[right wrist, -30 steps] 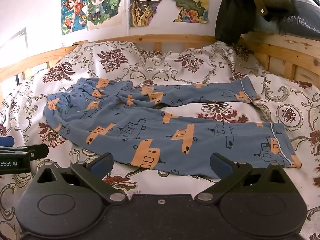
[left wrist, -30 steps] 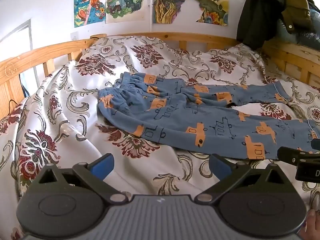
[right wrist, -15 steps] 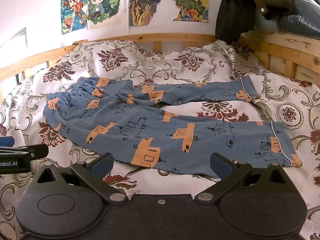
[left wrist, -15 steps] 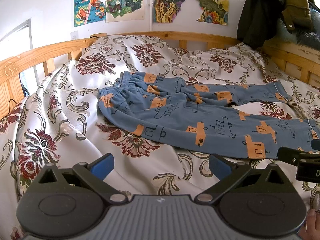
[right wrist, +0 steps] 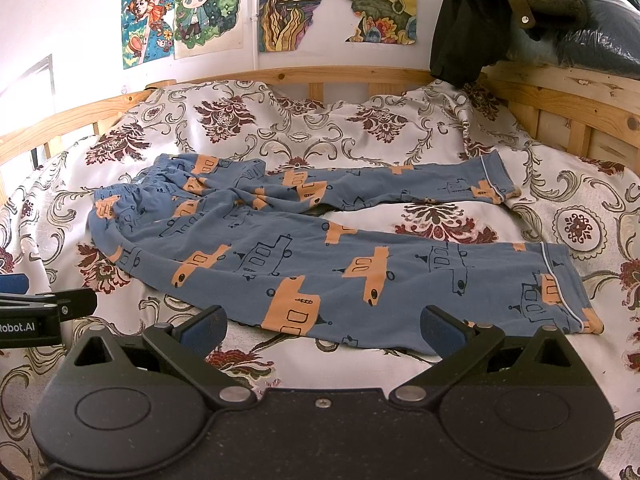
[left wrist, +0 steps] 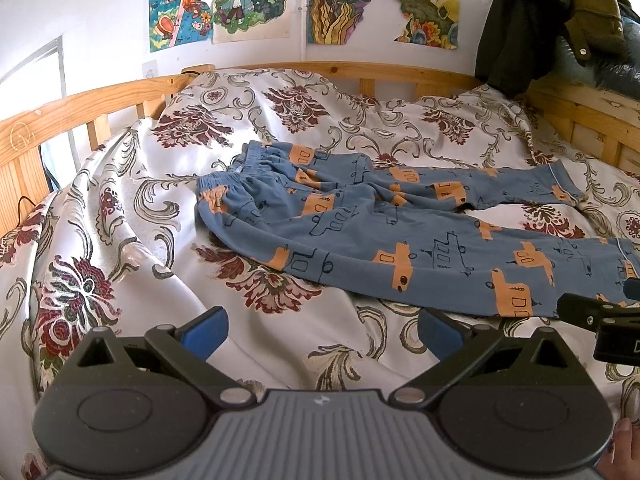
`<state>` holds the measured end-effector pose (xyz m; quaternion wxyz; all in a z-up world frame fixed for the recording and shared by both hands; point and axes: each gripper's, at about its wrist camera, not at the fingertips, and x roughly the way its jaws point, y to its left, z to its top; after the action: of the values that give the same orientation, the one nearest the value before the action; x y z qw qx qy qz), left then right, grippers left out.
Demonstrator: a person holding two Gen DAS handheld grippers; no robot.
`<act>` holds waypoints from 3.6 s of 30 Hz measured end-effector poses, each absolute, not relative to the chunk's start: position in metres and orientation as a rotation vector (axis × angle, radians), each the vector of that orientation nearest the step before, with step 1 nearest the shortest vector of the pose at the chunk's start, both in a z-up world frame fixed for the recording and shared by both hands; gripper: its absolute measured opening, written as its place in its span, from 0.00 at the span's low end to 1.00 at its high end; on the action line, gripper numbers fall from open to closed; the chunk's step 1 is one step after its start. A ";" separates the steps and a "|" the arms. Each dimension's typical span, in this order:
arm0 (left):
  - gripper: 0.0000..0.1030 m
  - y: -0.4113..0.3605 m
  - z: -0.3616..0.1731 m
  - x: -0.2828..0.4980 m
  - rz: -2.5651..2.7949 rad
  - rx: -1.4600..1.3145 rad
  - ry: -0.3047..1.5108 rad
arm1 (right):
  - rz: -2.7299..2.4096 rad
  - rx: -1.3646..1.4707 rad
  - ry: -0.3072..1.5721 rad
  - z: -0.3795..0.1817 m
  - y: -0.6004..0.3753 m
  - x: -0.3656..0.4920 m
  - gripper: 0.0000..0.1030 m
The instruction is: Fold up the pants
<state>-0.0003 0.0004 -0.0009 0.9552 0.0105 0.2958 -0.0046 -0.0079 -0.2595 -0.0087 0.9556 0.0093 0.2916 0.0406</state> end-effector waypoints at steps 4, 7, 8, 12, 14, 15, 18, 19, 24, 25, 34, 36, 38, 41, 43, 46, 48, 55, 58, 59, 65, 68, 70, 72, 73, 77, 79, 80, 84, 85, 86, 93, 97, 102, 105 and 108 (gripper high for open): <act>1.00 0.000 -0.001 0.000 -0.010 0.021 0.602 | 0.082 0.018 0.592 -0.008 -0.260 -0.008 0.99; 1.00 0.002 -0.007 0.000 -0.010 0.019 0.604 | 0.084 0.021 0.591 -0.007 -0.260 -0.009 0.99; 1.00 0.006 -0.012 0.001 -0.008 0.017 0.607 | 0.085 0.021 0.590 -0.006 -0.260 -0.009 0.99; 1.00 0.007 -0.016 0.002 0.009 0.024 0.625 | 0.092 0.024 0.588 -0.011 -0.259 -0.008 0.99; 1.00 0.006 -0.016 0.003 0.010 0.022 0.638 | 0.096 0.026 0.589 -0.010 -0.259 -0.010 0.99; 1.00 0.006 -0.015 0.004 0.008 0.020 0.648 | 0.099 0.025 0.589 -0.009 -0.259 -0.010 0.99; 1.00 0.006 -0.013 0.006 -0.023 -0.016 0.682 | 0.114 0.014 0.580 -0.007 -0.259 -0.010 0.99; 1.00 0.008 -0.011 0.007 -0.037 -0.036 0.693 | 0.133 0.011 0.572 -0.006 -0.260 -0.010 0.99; 1.00 0.027 0.011 0.017 -0.080 -0.165 0.696 | 0.254 -0.010 0.504 0.019 -0.274 0.002 0.99; 1.00 0.031 0.018 0.022 -0.083 -0.201 0.706 | 0.277 -0.034 0.495 0.028 -0.277 0.008 0.99; 1.00 0.057 0.073 0.102 -0.184 -0.462 0.706 | 0.450 -0.186 0.660 0.148 -0.301 0.118 0.99; 1.00 0.064 0.086 0.126 -0.197 -0.465 0.679 | 0.444 -0.186 0.733 0.178 -0.304 0.149 0.99; 1.00 0.070 0.096 0.152 -0.211 -0.469 0.646 | 0.464 -0.109 0.804 0.201 -0.306 0.184 0.99; 1.00 0.076 0.101 0.195 -0.227 -0.495 0.642 | 0.602 0.130 0.881 0.199 -0.315 0.233 1.00; 1.00 0.075 0.098 0.225 -0.216 -0.469 0.648 | 0.674 0.225 0.872 0.175 -0.318 0.265 1.00; 1.00 0.058 0.089 0.271 -0.214 -0.272 0.659 | 0.656 0.247 0.865 0.133 -0.325 0.310 1.00; 1.00 0.036 0.083 0.298 -0.223 -0.067 0.642 | 0.645 0.128 0.904 0.107 -0.329 0.338 1.00; 1.00 -0.030 0.048 0.394 -0.374 0.317 0.679 | 0.712 -0.315 0.742 0.050 -0.325 0.401 0.99; 1.00 -0.041 0.028 0.426 -0.499 0.395 0.740 | 0.783 -0.307 0.820 0.022 -0.327 0.427 0.99; 1.00 -0.042 0.021 0.435 -0.542 0.413 0.776 | 0.809 -0.306 0.825 0.014 -0.329 0.433 0.99; 1.00 -0.040 -0.010 0.474 -0.770 0.455 1.020 | 0.859 -0.246 0.866 -0.015 -0.345 0.463 0.95; 1.00 -0.040 -0.017 0.482 -0.792 0.511 1.040 | 0.868 -0.235 0.914 -0.028 -0.346 0.476 0.87; 0.98 -0.040 -0.022 0.490 -0.785 0.523 1.058 | 0.875 -0.285 0.945 -0.036 -0.342 0.478 0.83; 0.90 -0.036 -0.026 0.497 -0.782 0.508 1.084 | 0.884 -0.335 0.952 -0.042 -0.339 0.475 0.77; 0.84 -0.035 -0.027 0.500 -0.785 0.495 1.096 | 0.888 -0.348 0.946 -0.044 -0.338 0.474 0.74; 0.66 -0.032 -0.034 0.504 -0.800 0.458 1.137 | 0.888 -0.319 0.938 -0.043 -0.342 0.469 0.36; 0.42 -0.035 -0.038 0.501 -0.789 0.463 1.149 | 0.887 -0.313 0.924 -0.044 -0.344 0.462 0.31; 0.39 -0.035 -0.038 0.498 -0.782 0.459 1.151 | 0.884 -0.311 0.918 -0.045 -0.345 0.459 0.29; 0.13 -0.040 -0.034 0.485 -0.713 0.458 1.119 | 0.834 -0.278 0.868 -0.045 -0.352 0.451 0.09; 0.10 -0.041 -0.031 0.481 -0.692 0.460 1.098 | 0.817 -0.281 0.843 -0.042 -0.353 0.447 0.06; 0.09 -0.042 -0.028 0.474 -0.672 0.467 1.066 | 0.806 -0.280 0.827 -0.041 -0.354 0.445 0.04; 0.06 -0.045 -0.009 0.457 -0.483 0.414 0.908 | 0.689 -0.285 0.712 -0.027 -0.358 0.431 0.02; 0.06 -0.055 -0.001 0.458 -0.426 0.427 0.783 | 0.590 -0.309 0.640 -0.012 -0.359 0.435 0.02; 0.06 -0.068 -0.017 0.480 -0.373 0.378 0.755 | 0.489 -0.351 0.659 -0.018 -0.352 0.456 0.02; 0.07 -0.073 -0.040 0.494 -0.376 0.394 0.785 | 0.457 -0.399 0.721 -0.038 -0.347 0.470 0.02; 0.33 -0.064 -0.048 0.500 -0.368 0.398 0.790 | 0.450 -0.388 0.752 -0.050 -0.347 0.473 0.06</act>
<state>0.5000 -0.0645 -0.0477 0.8874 0.1914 0.3802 -0.1771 0.4727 -0.3471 -0.0497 0.8873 -0.1867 0.3619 0.2164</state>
